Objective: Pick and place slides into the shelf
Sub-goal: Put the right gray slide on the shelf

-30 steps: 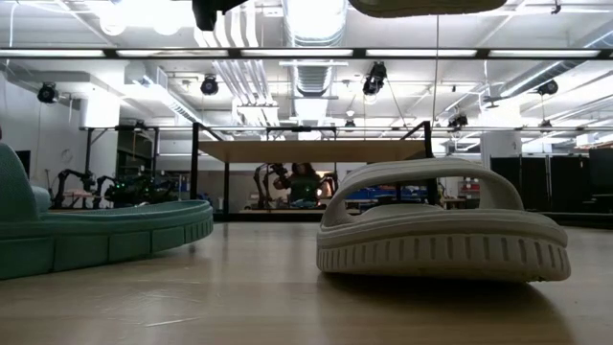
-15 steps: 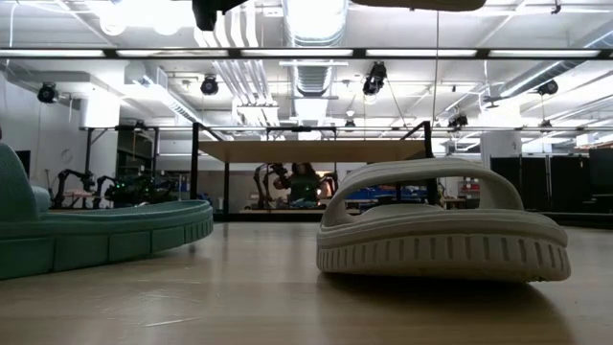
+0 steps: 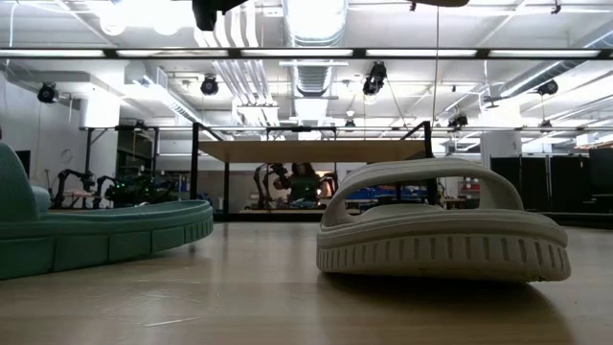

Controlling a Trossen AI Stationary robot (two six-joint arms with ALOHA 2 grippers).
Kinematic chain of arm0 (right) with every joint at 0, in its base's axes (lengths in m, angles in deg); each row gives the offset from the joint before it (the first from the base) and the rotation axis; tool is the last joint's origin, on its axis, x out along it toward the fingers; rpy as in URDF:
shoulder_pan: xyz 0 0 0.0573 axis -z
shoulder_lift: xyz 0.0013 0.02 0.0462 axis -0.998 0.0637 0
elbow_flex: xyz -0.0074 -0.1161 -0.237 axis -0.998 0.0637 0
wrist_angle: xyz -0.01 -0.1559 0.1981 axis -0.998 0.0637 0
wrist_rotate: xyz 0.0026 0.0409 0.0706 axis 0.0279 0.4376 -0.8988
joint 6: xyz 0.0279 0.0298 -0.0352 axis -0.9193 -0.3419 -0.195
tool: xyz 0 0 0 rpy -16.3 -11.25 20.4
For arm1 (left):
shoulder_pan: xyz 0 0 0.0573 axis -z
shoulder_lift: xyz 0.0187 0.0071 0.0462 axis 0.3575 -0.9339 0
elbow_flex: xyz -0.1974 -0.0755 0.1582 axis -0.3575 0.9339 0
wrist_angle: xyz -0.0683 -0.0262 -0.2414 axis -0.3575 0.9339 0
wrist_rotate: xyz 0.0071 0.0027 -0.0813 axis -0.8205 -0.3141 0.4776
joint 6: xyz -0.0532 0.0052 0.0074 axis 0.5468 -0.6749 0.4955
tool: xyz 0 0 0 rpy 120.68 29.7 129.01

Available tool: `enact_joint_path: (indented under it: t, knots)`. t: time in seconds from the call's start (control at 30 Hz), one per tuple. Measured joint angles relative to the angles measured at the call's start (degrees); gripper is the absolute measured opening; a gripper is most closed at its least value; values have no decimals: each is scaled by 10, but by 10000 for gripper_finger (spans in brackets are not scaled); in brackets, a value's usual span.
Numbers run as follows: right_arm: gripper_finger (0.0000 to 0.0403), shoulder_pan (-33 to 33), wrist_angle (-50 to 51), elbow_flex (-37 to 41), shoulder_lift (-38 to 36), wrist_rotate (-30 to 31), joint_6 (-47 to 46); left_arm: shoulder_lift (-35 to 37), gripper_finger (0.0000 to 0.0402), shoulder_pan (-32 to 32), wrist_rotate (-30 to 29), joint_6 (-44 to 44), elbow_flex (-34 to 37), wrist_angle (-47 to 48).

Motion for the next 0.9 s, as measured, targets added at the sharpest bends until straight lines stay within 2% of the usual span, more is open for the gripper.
enact_joint_path:
  t: [0.2,0.53,0.9]
  knots:
    - [12,0,13,0,0,2,2,0,244,0,0,58,0,0]
    - [12,12,73,0,0,7,-21,0,244,0,27,58,-1,-45]
    - [12,16,77,0,0,3,-16,-1,244,0,35,62,-1,-53]
